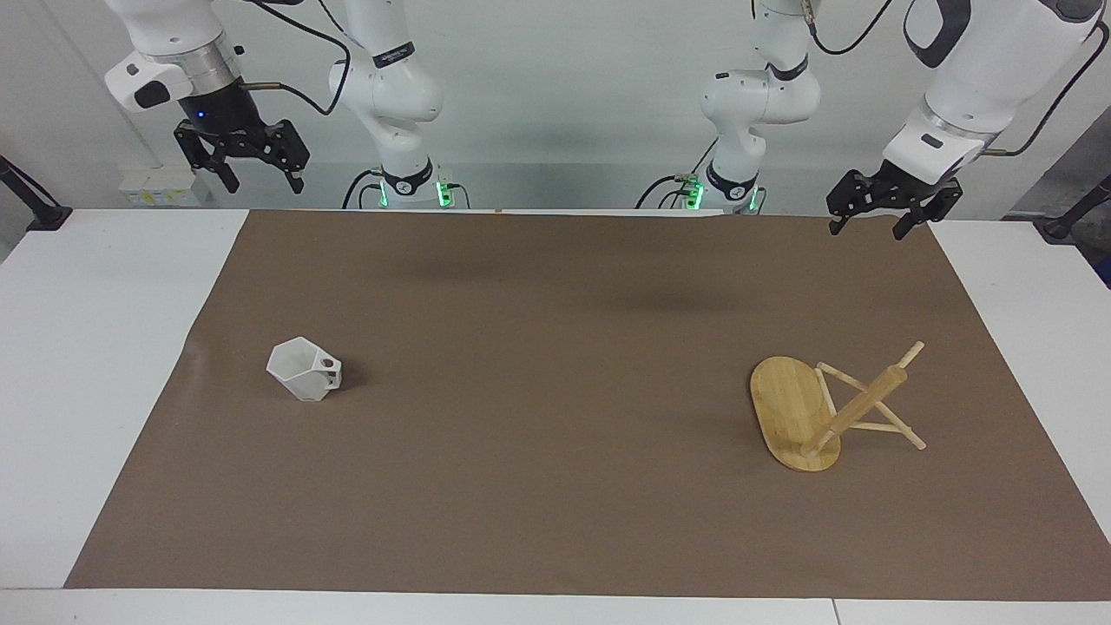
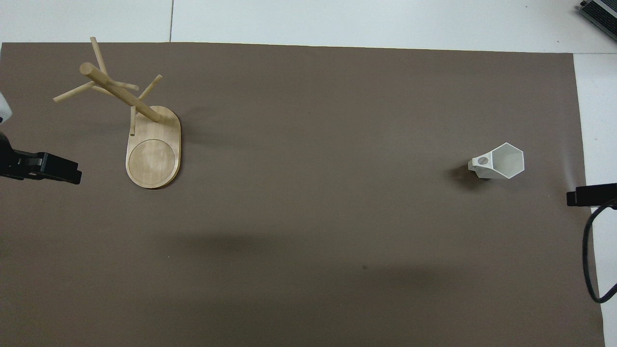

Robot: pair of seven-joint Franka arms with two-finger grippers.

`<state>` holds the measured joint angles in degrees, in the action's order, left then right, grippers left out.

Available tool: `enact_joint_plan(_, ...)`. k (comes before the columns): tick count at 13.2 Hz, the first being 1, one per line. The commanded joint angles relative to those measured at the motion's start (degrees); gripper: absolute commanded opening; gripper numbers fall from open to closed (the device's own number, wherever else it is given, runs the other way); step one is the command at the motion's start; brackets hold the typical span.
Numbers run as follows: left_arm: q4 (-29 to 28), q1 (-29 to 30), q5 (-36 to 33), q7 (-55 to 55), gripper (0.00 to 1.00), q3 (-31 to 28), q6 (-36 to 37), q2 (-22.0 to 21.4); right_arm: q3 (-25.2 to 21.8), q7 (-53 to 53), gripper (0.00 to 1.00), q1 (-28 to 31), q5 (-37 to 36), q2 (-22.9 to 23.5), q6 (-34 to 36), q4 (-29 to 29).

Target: Hang cup on rack

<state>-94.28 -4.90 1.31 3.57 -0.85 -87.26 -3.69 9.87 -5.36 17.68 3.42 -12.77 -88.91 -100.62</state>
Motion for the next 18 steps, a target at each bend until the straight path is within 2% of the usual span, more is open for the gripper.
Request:
enact_joint_plan(1, -1.96, -0.29, -1.22, -0.58, 1.0, -0.2, -1.42, -1.58, 0.15, -1.58, 1.0, 1.12, 1.24, -1.2, -0.21, -1.34)
enact_joint_plan(7, -1.96, -0.29, -1.22, -0.58, 1.0, -0.12, -1.42, -1.58, 0.06, -2.19, 1.0, 1.04, 0.71, -1.29, 0.31, -1.34)
enact_joint_plan(9, -1.96, -0.29, -1.22, -0.58, 1.0, -0.12, -1.42, -1.58, 0.06, -6.83, 1.0, 1.21, 0.53, -1.29, -0.56, -1.68)
enact_joint_plan(12, -2.05, -0.29, -1.22, -0.66, 1.0, -0.12, -1.24, -1.58, -0.2, -7.91, 1.0, 1.3, 0.62, -1.2, -2.23, -1.78)
enact_joint_plan(15, -2.05, -0.29, -1.22, -0.49, 1.0, -0.12, -1.33, -1.58, -0.55, -7.82, 1.0, 1.12, 0.62, -1.81, 0.14, -2.21)
enact_joint_plan(18, -2.05, -0.29, -1.22, -0.4, 1.0, -0.21, -1.24, -1.58, -0.73, -11.06, 1.0, 1.12, 0.88, -1.64, -1.87, -3.78)
